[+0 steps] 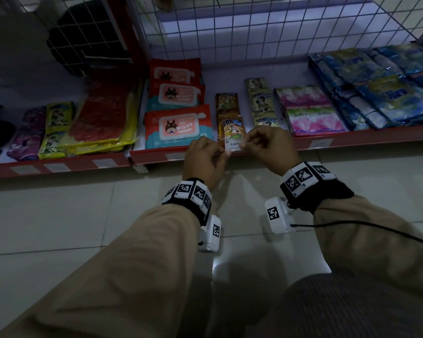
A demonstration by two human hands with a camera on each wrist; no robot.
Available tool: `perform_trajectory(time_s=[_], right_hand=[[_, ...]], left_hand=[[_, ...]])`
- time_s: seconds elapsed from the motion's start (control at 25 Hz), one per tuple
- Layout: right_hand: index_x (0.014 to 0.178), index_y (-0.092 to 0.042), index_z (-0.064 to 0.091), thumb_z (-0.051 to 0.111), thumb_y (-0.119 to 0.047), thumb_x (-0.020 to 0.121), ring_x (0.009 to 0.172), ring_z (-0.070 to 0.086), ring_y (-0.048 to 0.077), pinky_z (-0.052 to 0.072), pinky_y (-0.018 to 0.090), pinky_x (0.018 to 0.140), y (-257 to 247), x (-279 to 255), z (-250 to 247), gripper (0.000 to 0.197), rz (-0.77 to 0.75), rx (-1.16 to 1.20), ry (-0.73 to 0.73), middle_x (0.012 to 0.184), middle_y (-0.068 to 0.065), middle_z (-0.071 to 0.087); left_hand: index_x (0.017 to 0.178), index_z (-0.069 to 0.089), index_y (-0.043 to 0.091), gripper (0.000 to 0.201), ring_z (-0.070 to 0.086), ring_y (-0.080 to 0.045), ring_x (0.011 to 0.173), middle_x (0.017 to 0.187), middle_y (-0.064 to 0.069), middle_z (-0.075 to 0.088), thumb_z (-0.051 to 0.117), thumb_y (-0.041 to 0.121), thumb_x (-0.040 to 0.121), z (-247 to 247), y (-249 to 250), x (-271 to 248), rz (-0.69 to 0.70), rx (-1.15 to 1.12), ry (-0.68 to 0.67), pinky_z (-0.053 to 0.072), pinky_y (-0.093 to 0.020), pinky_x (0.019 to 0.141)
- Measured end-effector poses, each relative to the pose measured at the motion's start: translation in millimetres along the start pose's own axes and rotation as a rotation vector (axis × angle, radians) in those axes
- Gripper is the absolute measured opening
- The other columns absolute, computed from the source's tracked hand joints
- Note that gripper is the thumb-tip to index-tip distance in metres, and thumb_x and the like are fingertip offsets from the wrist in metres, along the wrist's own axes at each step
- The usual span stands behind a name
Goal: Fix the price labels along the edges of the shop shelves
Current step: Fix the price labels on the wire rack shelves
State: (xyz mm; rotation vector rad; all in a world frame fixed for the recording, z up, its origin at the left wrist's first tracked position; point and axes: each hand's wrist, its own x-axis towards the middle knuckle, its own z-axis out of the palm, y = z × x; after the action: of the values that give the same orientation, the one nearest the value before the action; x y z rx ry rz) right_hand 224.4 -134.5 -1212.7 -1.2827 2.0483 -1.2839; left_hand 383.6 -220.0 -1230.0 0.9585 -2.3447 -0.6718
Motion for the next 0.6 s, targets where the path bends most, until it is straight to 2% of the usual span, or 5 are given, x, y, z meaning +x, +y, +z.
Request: perform_trajectory(time_s=[0.12,0.2,0.28,0.44,0.6], right_hand=[[0.09,-0.016,0.071,0.07,-0.015,0.084,0.077,0.065,0.014,0.05,0.026,0.072,-1.7,2.5,-5.0,0.007,-0.095,-0.135,-0.045,0.08,-0.005,0.067],[0.091,-0.016,0.071,0.068,-0.014,0.085,0.077,0.065,0.016,0.051,0.028,0.072,-3.3,5.1,-6.7,0.007,-0.137,-0.172,0.009,0.081,-0.005,0.067],[0.091,-0.015,0.071,0.067,-0.014,0.085,0.077,0.063,0.016,0.052,0.032,0.073,-3.8,5.7,-7.4,0.007,-0.185,-0.205,0.065,0.084,-0.003,0.067],[0.091,-0.011,0.072,0.067,-0.013,0.084,0.085,0.058,0.025,0.046,0.037,0.075,-1.4,0.1,-3.9,0.009,-0.298,-0.341,0.049,0.088,0.007,0.066],[0.099,-0.013,0.071,0.065,-0.015,0.085,0.1,0.054,0.033,0.043,0.044,0.083,1.7,-2.8,-1.0,0.016,-0.28,-0.536,-0.036,0.101,0.011,0.065]], left_hand=[[0.09,0.066,0.01,0.021,0.046,-0.019,0.094,0.093,-0.004,0.055,0.062,0.031,0.089,-0.3,-1.7,-0.6,0.017,0.029,-0.017,0.04,-0.031,0.079],[0.093,0.063,0.014,0.02,0.047,-0.017,0.094,0.094,-0.002,0.055,0.063,0.033,0.088,-1.9,-1.8,-1.2,0.034,0.023,-0.017,0.04,-0.03,0.08],[0.099,0.058,0.016,0.023,0.048,-0.015,0.093,0.095,0.001,0.057,0.064,0.034,0.086,-1.8,-1.4,-2.6,0.023,0.006,-0.011,0.041,-0.029,0.08],[0.121,0.051,0.019,0.038,0.048,-0.014,0.096,0.096,0.002,0.059,0.064,0.03,0.086,-1.2,2.3,-1.5,-0.046,-0.033,0.0,0.038,-0.028,0.083],[0.114,0.06,0.015,0.025,0.047,-0.025,0.102,0.105,-0.008,0.056,0.054,0.028,0.094,-2.0,3.2,1.8,0.051,0.219,-0.081,0.039,-0.035,0.086]])
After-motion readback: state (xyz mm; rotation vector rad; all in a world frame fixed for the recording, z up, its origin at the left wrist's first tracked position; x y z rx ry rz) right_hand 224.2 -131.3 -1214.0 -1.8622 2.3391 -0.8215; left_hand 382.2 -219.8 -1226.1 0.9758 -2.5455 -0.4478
